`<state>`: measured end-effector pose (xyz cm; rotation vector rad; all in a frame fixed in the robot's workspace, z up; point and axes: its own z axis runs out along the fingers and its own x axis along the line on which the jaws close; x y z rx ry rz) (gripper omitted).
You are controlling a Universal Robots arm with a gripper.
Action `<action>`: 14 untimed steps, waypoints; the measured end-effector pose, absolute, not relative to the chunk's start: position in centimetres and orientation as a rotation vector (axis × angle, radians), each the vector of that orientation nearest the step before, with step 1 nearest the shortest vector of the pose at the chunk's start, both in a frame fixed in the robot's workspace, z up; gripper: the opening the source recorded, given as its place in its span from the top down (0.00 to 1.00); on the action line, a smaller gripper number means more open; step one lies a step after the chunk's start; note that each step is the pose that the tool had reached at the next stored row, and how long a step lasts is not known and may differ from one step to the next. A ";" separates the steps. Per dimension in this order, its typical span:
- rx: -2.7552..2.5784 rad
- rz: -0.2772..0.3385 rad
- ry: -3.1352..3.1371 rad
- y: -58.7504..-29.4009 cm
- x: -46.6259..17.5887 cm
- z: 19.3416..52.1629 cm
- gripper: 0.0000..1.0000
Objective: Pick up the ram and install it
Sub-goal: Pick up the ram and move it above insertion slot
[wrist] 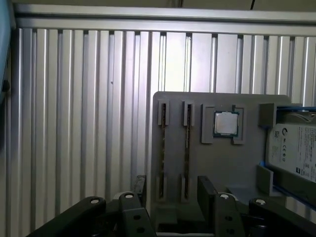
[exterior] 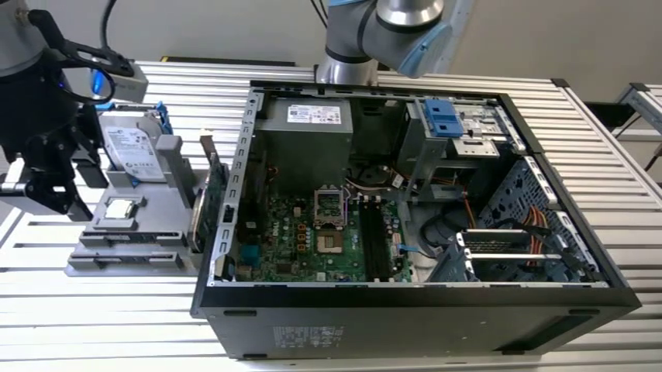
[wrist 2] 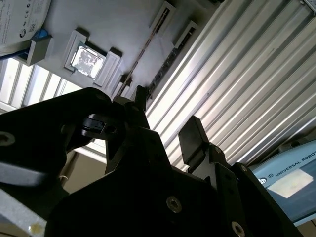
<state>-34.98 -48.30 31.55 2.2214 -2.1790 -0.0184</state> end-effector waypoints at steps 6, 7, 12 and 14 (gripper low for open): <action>2.220 -0.018 -2.180 -48.3 -35.0 31.0 0.00; 2.219 -0.018 -2.181 -48.3 -35.0 30.9 0.00; 2.218 -0.019 -2.183 -48.3 -35.0 30.6 0.00; 2.218 -0.019 -2.183 -48.3 -35.0 30.4 0.00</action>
